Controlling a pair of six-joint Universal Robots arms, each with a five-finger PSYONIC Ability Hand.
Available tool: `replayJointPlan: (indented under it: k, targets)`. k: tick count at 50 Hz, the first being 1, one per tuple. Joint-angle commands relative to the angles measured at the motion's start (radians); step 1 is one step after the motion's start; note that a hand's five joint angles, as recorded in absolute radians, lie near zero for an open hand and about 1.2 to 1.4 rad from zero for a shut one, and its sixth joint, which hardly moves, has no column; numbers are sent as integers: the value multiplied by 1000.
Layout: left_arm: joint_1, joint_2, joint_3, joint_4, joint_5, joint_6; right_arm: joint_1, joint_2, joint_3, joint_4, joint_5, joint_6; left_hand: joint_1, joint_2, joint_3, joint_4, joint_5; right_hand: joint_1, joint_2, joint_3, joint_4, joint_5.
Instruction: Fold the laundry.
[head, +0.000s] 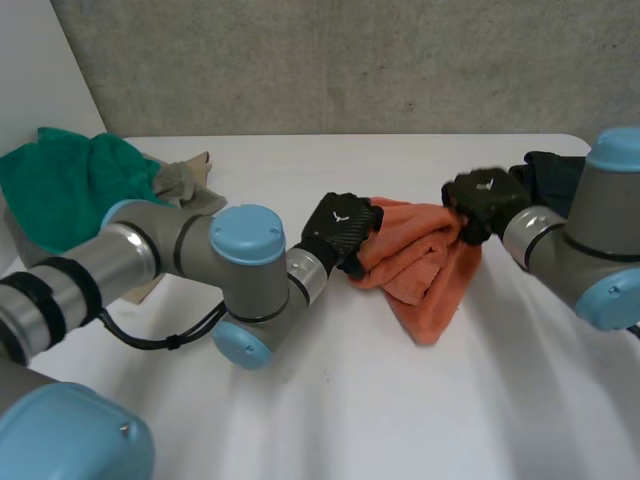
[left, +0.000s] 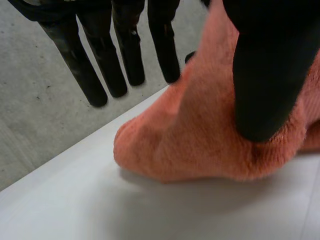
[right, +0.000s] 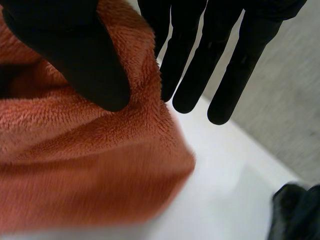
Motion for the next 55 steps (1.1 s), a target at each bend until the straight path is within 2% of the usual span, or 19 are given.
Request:
replayJointPlan:
  k: [1,5,9,12,18,23,28,32,36,37,39,40,41,44,46,48,49,52,55]
  targets:
    - [2,-36,76,3,-16,-12,4,-136,21,-15,-26,9,790,828,829,826,828,343,231,211,203,264]
    - [3,49,67,6,-37,-14,14,-191,29,-12,-70,16,790,828,830,826,828,343,231,211,203,264]
    - [11,198,30,23,-104,-14,42,-272,32,-15,-76,32,790,828,830,826,828,343,231,211,203,264]
    - [25,344,-34,69,-154,-15,45,-326,32,-24,-75,45,790,828,830,826,828,343,231,211,203,264]
    - [57,603,-223,208,-163,-12,39,-423,49,-121,-76,89,790,828,830,826,828,343,231,211,203,264]
    - [48,652,-355,222,-158,-12,39,-448,96,-115,-79,89,790,828,830,826,828,343,231,211,203,264]
    - [31,666,-542,135,-148,-5,47,-435,194,6,-93,49,790,828,830,826,828,343,231,211,203,264]
    - [10,694,-694,31,-143,-3,47,-423,295,167,-130,-108,790,828,830,826,828,343,231,211,203,264]
    - [-6,731,-813,-91,-141,-6,39,-402,369,343,-136,-399,790,828,830,826,828,343,231,211,203,264]
    - [-7,752,-838,-129,-141,-11,40,-402,372,360,-136,-438,790,828,830,826,828,228,116,96,88,148]
    - [-6,778,-850,-158,-143,-14,42,-403,371,371,-133,-477,458,496,498,494,496,-165,-277,-296,-304,-244]
    - [-4,793,-853,-169,-143,-14,45,-403,362,365,-125,-471,229,267,269,265,267,-548,-659,-679,-687,-627]
    - [0,821,-858,-181,-146,-8,45,-403,349,358,-119,-460,-75,-38,-36,-39,-37,-671,-782,-802,-810,-750]
    - [17,858,-853,-175,-146,-3,45,-396,290,312,-99,-375,-216,-178,-176,-180,-178,-713,-825,-845,-853,-792]
    - [63,883,-840,-160,-146,-3,36,-389,260,281,-98,-307,-330,-293,-291,-295,-293,-716,-828,-848,-856,-795]
    - [114,889,-830,-148,-146,-3,31,-370,218,243,-98,-203,-334,-296,-294,-298,-296,-713,-825,-845,-853,-792]
    - [173,890,-826,-139,-144,-2,31,-353,204,233,-98,-172,-334,-296,-294,-298,-296,-710,-822,-842,-850,-789]
    - [233,880,-820,-125,-141,-2,33,-270,138,235,-93,-88,-334,-296,-294,-298,-296,-704,-816,-836,-844,-783]
    - [283,840,-801,-89,-134,1,33,-215,98,271,-92,-81,-331,-293,-291,-295,-293,-693,-804,-824,-832,-772]
